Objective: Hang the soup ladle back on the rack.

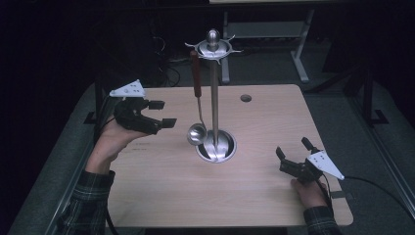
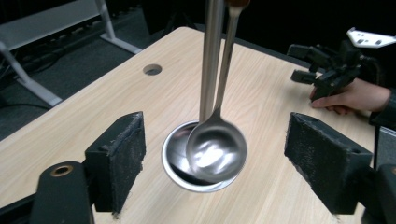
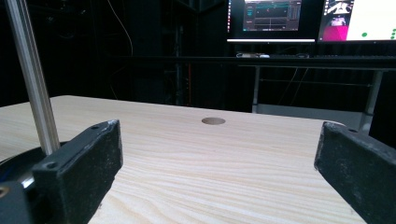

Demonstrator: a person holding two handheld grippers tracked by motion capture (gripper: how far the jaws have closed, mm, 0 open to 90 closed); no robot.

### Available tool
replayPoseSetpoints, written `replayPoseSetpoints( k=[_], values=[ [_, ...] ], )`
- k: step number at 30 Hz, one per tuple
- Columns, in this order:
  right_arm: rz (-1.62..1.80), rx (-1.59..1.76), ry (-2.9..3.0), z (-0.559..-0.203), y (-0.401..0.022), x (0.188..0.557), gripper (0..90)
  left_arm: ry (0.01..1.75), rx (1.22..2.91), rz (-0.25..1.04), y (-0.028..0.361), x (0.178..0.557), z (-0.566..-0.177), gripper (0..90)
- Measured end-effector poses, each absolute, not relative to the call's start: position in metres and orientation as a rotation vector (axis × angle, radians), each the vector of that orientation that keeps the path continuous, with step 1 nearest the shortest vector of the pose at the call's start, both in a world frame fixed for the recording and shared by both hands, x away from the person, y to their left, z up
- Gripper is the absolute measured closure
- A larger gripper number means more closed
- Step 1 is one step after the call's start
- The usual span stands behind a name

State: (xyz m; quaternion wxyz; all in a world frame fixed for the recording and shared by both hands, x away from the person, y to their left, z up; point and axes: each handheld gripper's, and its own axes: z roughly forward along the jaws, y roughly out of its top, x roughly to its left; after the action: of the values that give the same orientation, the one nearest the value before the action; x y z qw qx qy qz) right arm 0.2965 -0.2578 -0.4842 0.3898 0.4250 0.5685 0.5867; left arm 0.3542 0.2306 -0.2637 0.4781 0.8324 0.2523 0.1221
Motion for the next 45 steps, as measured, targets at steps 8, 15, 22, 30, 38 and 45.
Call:
replayPoseSetpoints(
  k=[8, 15, 22, 30, 38, 45],
  values=[
    [1.491, 1.080, 1.445, -0.484, -0.258, 0.297, 0.2, 0.658, 2.032, 0.324, 0.245, 0.346, -0.289, 18.4],
    [1.488, 1.079, 1.446, -0.484, -0.258, 0.297, 0.2, 0.700, 2.040, 0.347, 0.255, 0.339, -0.315, 18.3],
    [1.491, 1.080, 1.445, -0.484, -0.258, 0.297, 0.2, 0.736, 2.028, 0.393, 0.262, 0.331, -0.338, 18.3],
    [1.492, 1.081, 1.445, -0.484, -0.258, 0.297, 0.2, 0.778, 2.044, 0.415, 0.269, 0.324, -0.366, 18.1],
    [1.491, 1.080, 1.445, -0.484, -0.258, 0.297, 0.2, 0.812, 2.041, 0.447, 0.279, 0.314, -0.391, 17.3],
    [1.491, 1.080, 1.445, -0.484, -0.258, 0.297, 0.2, 0.844, 2.070, 0.458, 0.286, 0.308, -0.412, 16.3]
  ],
)
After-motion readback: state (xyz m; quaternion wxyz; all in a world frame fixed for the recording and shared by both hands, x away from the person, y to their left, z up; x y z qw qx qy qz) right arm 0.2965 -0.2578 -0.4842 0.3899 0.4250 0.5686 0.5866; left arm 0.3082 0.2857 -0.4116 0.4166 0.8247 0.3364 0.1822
